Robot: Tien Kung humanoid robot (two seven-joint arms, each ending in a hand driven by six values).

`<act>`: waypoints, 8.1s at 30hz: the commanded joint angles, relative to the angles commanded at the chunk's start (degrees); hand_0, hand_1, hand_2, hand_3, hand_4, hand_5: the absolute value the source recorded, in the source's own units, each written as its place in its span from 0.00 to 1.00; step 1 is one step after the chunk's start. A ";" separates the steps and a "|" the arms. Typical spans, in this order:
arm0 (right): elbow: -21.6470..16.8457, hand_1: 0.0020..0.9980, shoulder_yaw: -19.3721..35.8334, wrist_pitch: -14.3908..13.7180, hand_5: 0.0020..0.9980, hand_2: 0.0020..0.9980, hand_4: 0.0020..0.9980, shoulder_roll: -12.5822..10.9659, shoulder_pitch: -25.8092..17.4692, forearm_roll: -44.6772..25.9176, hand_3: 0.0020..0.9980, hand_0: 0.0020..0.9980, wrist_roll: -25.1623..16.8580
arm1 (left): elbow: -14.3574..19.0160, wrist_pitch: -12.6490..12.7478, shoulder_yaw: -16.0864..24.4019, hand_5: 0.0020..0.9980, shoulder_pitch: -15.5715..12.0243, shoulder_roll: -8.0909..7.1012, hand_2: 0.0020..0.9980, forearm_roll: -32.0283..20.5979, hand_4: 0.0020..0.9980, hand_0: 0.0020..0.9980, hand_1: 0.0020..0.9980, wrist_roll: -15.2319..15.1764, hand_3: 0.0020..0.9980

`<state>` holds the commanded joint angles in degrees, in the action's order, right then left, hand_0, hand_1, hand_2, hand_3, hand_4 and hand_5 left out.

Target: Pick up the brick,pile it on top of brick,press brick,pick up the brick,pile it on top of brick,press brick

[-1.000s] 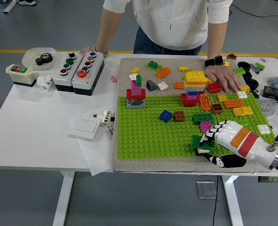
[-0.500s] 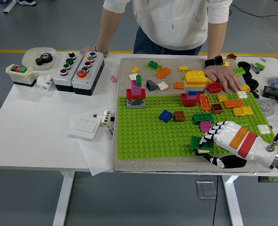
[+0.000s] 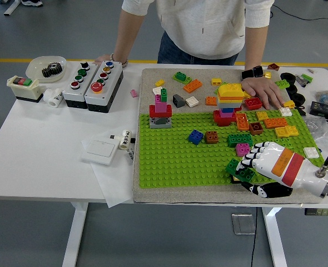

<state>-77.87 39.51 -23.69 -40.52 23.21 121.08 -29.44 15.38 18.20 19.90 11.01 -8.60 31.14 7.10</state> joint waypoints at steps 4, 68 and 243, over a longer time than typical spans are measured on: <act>-0.05 0.48 0.12 0.19 0.32 0.54 0.62 0.00 -0.05 0.10 0.57 0.51 0.11 | 0.00 0.02 -0.05 0.65 0.01 0.00 0.78 -0.07 0.69 0.78 0.79 -0.02 0.63; 0.06 0.34 1.15 1.21 0.31 0.43 0.58 0.70 -0.59 1.62 0.60 0.23 1.45 | -0.07 -0.15 -0.21 0.65 0.01 -0.06 0.78 -0.25 0.69 0.78 0.78 -0.12 0.63; -0.45 0.53 4.22 0.10 0.31 0.58 0.66 0.60 -2.79 2.70 0.60 0.48 2.37 | -0.08 -0.22 -0.26 0.64 0.31 -0.16 0.78 0.43 0.68 0.78 0.79 -0.02 0.63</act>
<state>-78.32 43.73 -23.58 -39.92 20.42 123.78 -27.06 15.30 17.99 19.65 11.32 -8.76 31.58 7.08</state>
